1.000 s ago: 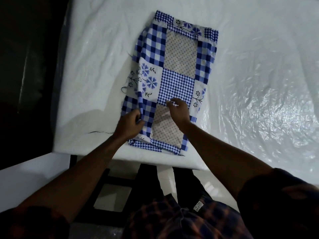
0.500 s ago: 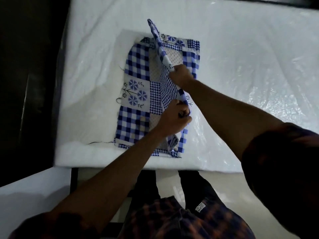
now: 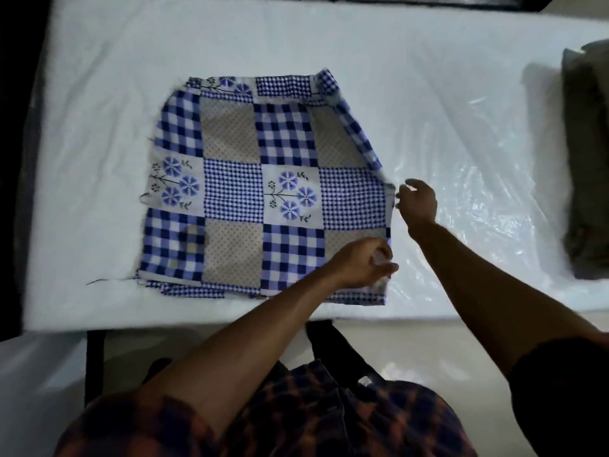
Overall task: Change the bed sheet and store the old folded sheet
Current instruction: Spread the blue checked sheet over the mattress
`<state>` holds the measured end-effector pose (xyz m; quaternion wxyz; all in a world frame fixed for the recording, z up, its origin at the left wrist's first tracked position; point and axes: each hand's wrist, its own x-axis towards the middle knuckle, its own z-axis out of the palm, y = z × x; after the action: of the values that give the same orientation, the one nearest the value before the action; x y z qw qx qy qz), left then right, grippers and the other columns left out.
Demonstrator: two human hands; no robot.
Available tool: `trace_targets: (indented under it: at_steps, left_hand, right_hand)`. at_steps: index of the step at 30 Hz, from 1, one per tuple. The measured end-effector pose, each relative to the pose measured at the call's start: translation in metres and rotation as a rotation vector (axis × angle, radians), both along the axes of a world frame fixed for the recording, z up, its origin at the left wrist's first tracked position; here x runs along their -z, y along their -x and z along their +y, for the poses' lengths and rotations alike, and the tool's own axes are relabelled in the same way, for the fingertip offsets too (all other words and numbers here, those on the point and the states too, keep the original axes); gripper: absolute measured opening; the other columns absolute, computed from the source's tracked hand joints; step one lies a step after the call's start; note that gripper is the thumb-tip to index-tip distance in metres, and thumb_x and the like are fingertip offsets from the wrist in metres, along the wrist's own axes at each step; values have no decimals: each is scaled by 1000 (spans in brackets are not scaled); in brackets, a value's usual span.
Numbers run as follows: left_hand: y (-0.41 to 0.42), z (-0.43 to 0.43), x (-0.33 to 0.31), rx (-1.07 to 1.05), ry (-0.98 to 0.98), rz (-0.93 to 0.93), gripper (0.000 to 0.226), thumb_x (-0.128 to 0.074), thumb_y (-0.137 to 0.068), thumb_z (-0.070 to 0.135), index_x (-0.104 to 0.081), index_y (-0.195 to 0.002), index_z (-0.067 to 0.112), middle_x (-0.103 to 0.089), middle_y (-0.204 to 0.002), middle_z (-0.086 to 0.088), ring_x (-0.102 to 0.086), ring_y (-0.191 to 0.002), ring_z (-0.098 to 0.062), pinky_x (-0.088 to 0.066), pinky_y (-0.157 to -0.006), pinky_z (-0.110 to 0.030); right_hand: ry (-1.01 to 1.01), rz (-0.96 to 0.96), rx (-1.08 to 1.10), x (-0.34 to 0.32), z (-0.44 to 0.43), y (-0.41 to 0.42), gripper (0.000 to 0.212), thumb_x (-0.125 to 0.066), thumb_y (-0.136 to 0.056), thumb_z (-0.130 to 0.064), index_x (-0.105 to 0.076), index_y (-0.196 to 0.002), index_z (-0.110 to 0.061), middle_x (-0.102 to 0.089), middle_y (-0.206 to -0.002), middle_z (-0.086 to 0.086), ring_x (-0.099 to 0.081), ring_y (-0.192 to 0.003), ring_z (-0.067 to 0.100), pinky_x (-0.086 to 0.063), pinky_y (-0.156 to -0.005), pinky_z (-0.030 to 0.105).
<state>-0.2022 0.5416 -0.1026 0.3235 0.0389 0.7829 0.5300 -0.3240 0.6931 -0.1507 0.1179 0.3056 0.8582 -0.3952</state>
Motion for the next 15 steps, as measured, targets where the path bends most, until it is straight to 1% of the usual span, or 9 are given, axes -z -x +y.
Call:
trace_targets:
  at_steps: [1,3,4,6,8,10,11,13,15]
  left_hand:
    - [-4,9,8,-57,16,-15,21,-68,-93,29,-67,-106,13,-70,-109,-4,-64,-98,-18,-51,-87,-31]
    - [-11,11,26,-194,39,-65,13,-67,-94,23,-68,-100,12,-71,-103,-2,-65,-94,-16,-52,-83,-30]
    - [-15,6,36,-236,60,-114,8,-65,-95,22,-66,-94,14,-69,-96,-1,-64,-88,-15,-50,-78,-28]
    - [-23,-14,53,-260,136,-221,15,-62,-97,23,-60,-86,13,-64,-85,-2,-58,-74,-16,-44,-71,-29]
    - [-31,-41,64,-247,238,-293,18,-59,-99,25,-61,-95,7,-63,-91,-10,-57,-78,-22,-46,-73,-35]
    - [-39,-72,71,-264,370,-293,14,-59,-100,24,-63,-99,10,-65,-101,-7,-60,-89,-24,-51,-82,-39]
    - [-43,-88,75,-292,433,-281,11,-59,-99,23,-63,-99,13,-66,-103,-5,-61,-90,-25,-52,-83,-40]
    - [-51,-121,79,-395,501,-277,10,-62,-97,22,-63,-102,14,-66,-109,-7,-64,-91,-31,-54,-82,-43]
    - [-59,-157,82,-523,508,-331,19,-64,-96,22,-62,-112,12,-62,-117,-8,-63,-95,-32,-54,-84,-42]
  right_hand:
    - [-16,-41,24,6,14,-12,44,-58,-80,-42,-70,-117,-23,-73,-115,4,-68,-106,24,-51,-96,30]
    - [-70,-89,3,16,26,-34,30,-61,-87,-29,-71,-114,-20,-72,-114,5,-66,-106,26,-46,-90,25]
    - [-70,-96,-26,22,27,-44,26,-62,-88,-25,-73,-111,-20,-73,-113,5,-67,-106,26,-47,-89,27]
    - [-15,-145,-109,30,18,-62,20,-63,-87,-24,-76,-103,-22,-75,-106,5,-69,-101,27,-53,-88,32]
    - [44,-190,-228,38,1,-76,16,-64,-87,-26,-77,-97,-23,-76,-100,6,-70,-98,27,-55,-86,36]
    - [66,-211,-392,44,-19,-86,15,-65,-89,-26,-75,-100,-24,-75,-104,5,-68,-100,25,-55,-87,36]
    - [73,-220,-480,44,-30,-89,17,-65,-90,-27,-74,-104,-23,-74,-107,3,-67,-102,23,-54,-88,35]
    - [123,-259,-577,46,-52,-93,19,-65,-92,-28,-73,-109,-21,-74,-110,3,-67,-102,22,-54,-89,35]
    - [158,-318,-658,47,-72,-94,21,-64,-93,-29,-72,-111,-20,-73,-107,4,-66,-93,20,-55,-86,33]
